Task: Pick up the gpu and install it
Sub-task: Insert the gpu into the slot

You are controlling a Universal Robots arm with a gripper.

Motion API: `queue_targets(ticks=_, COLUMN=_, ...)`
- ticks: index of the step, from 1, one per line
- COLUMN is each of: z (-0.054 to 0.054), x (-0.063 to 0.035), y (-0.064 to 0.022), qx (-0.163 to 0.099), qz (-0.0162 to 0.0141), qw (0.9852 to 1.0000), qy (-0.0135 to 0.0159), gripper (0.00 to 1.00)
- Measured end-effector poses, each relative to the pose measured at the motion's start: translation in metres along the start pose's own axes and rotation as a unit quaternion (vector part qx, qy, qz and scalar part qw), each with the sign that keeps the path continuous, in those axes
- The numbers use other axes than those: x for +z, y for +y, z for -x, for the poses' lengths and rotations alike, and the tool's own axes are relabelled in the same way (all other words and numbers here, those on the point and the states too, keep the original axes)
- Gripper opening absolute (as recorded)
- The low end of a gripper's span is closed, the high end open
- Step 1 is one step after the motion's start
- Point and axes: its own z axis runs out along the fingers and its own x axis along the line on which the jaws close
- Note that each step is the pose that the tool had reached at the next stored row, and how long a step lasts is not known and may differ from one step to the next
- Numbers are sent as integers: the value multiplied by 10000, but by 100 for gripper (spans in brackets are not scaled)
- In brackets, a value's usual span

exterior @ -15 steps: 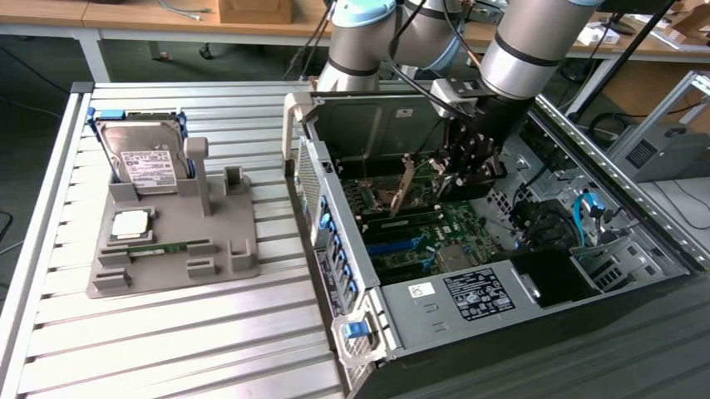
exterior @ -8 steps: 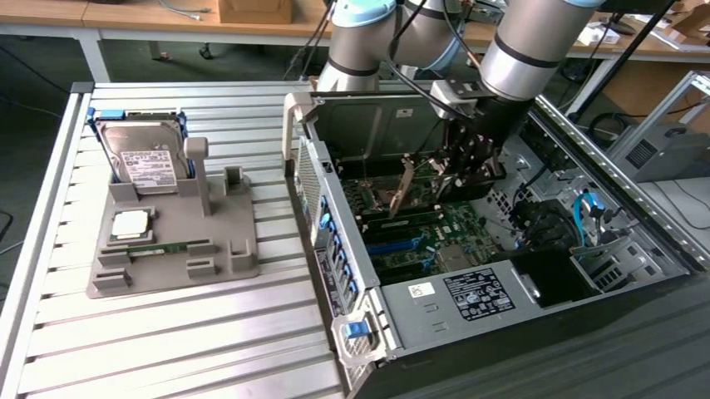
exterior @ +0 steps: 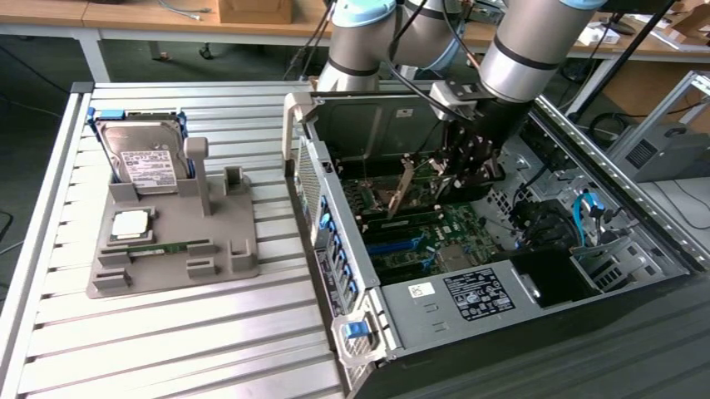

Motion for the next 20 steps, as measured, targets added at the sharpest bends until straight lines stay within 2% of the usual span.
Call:
queue_targets(ticks=13, z=-13, x=35, y=3, qx=0, qz=0, qw=10000, qy=-1, gripper=27)
queue_targets(ticks=20, z=-12, x=8, y=3, qx=0, qz=-1, qw=10000, qy=-1, gripper=27)
